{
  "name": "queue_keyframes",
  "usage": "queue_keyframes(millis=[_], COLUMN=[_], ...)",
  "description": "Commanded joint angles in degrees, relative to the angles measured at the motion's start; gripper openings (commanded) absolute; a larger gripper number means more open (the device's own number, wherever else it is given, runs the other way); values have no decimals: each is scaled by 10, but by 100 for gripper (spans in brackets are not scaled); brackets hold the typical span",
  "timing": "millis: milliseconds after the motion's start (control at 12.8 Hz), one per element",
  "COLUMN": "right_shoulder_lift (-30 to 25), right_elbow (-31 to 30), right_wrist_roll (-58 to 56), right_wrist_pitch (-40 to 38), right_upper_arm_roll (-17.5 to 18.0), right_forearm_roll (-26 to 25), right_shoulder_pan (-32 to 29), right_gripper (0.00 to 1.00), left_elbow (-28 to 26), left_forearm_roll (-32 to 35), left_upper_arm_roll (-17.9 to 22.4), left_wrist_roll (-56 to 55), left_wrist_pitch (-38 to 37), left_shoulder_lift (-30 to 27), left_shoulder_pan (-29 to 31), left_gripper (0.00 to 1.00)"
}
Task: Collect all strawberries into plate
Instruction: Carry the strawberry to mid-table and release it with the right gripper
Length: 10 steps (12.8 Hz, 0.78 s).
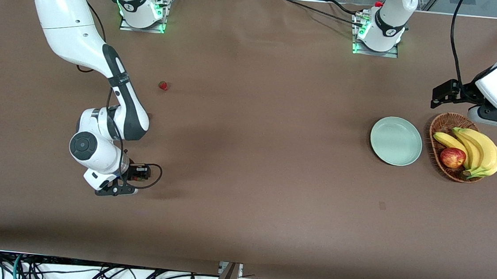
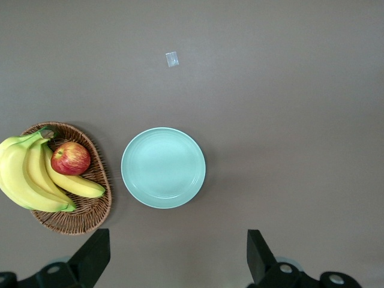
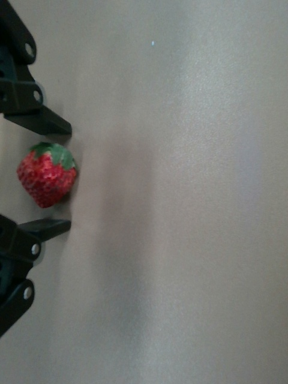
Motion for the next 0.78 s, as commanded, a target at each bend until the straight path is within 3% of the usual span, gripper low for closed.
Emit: queue_keyframes(millis=[0, 157, 392, 706], right_shoulder_lift=[-2, -6, -17, -11], right_elbow=[-1, 2, 15, 59], right_wrist_roll=[-3, 3, 66, 282], right_wrist_pitch=[-27, -42, -69, -61], right_upper_arm_roll=[6, 8, 9, 38], right_forearm_roll=[3, 5, 50, 82], right_shoulder_pan=[-4, -3, 30, 133], right_gripper=[33, 11, 11, 13], left_elbow=[12, 12, 12, 12], left_forearm_roll=[-12, -12, -12, -13], left_upper_arm_roll=[0, 0, 0, -1], left_wrist_roll=[6, 6, 5, 6], left_wrist_pitch=[-4, -4, -5, -5], left_shoulder_lift=[7, 6, 6, 7], left_shoulder_pan=[0, 0, -1, 0], left_gripper=[100, 100, 100, 100])
